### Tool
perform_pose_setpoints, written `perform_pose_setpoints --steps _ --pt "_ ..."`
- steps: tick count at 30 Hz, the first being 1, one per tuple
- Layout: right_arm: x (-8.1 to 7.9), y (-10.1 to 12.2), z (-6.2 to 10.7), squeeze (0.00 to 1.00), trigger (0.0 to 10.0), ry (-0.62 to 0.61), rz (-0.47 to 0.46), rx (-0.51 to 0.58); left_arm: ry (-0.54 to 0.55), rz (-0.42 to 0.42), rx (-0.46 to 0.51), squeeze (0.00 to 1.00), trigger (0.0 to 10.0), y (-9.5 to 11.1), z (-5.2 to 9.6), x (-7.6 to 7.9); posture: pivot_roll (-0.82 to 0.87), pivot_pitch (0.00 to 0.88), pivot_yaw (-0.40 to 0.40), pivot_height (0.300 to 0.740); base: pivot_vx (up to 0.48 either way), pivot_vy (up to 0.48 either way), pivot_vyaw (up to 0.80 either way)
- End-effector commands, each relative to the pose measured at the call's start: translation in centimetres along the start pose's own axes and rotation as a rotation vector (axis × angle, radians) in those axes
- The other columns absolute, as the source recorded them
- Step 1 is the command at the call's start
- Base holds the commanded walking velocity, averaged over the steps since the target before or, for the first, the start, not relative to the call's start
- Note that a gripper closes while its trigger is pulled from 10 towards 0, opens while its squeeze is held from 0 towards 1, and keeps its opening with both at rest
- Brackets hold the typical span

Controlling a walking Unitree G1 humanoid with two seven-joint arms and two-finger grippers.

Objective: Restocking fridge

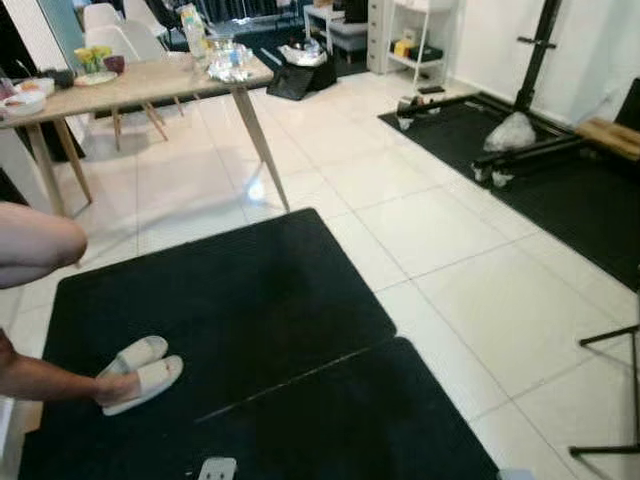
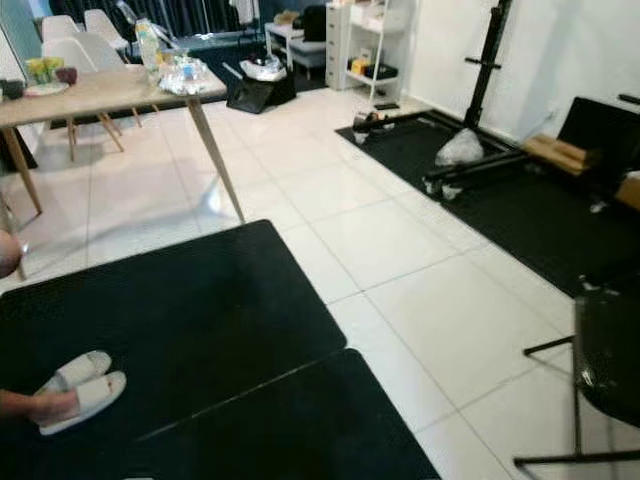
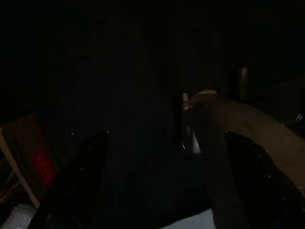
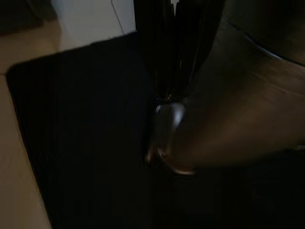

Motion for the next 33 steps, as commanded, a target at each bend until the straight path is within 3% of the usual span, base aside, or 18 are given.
perform_pose_setpoints --steps 1,33 --pt "-0.11 -0.59 0.06 0.0 10.0 0.002 0.0 -0.022 0.005 -0.015 -0.001 0.0 10.0 0.0 0.05 -0.18 -0.04 0.0 0.028 0.74 0.307 0.0 0.0" --pt "0.24 -0.27 0.1 0.0 10.0 -0.005 0.007 -0.015 0.002 -0.012 0.004 0.0 10.0 0.03 0.04 -0.11 -0.04 0.0 0.023 0.74 0.303 0.0 0.0"
Point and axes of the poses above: a point about 5 cm out from each wrist's last joint towards the gripper, its own z axis pointing back from the gripper into the wrist, its own y axis along the axis of the wrist's last joint, x = y × z, the point moved 2 cm from there along -z, pointing out of the wrist towards the gripper, and after that the axes turned 5 degrees about z, right-handed, at the moved point
